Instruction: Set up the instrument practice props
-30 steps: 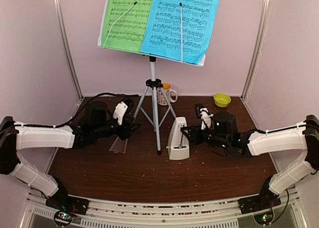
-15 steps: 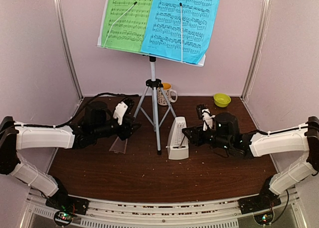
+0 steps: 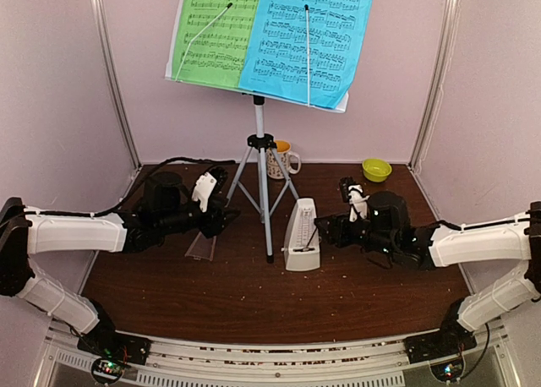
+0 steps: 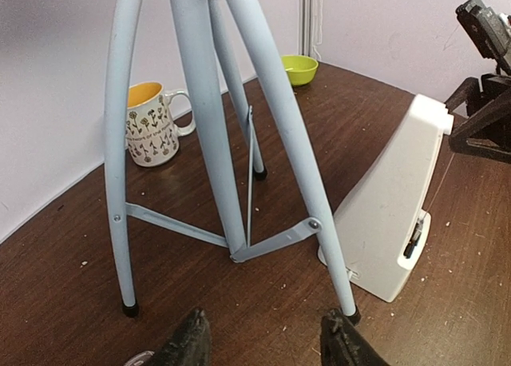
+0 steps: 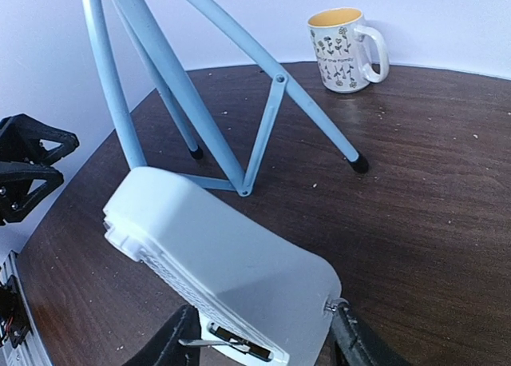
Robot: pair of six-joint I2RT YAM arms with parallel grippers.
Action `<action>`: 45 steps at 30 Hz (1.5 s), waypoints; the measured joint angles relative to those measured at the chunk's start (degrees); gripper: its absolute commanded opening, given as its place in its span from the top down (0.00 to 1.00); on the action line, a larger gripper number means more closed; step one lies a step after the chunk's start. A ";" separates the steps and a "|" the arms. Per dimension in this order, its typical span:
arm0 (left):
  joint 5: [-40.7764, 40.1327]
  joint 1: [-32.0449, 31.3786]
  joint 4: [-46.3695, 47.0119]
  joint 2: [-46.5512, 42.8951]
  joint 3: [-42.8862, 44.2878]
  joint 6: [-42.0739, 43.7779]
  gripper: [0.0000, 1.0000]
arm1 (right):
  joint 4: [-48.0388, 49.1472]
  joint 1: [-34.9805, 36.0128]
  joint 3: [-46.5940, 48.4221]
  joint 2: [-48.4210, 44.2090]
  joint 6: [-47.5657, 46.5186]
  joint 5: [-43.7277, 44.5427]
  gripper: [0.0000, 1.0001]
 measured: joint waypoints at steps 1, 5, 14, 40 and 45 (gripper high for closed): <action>-0.02 0.00 0.00 0.00 0.00 0.00 0.52 | -0.50 -0.37 -0.31 -0.70 0.17 0.48 0.44; -0.33 0.00 0.11 0.00 0.00 -0.17 0.51 | -1.77 -3.26 -2.82 -3.82 0.92 1.86 0.45; -1.86 0.39 0.81 -0.02 0.00 -2.75 0.50 | -5.29 -12.72 -7.72 -5.95 1.75 1.55 0.41; -1.29 14.47 -1.97 -4.24 1.33 -14.58 0.47 | -11.87 -34.21 -5.18 -20.31 -1.01 -12.24 0.33; -1.22 14.82 -4.26 -3.08 6.12 -13.92 0.45 | -12.00 -34.64 -5.18 -22.62 -0.98 -14.53 0.30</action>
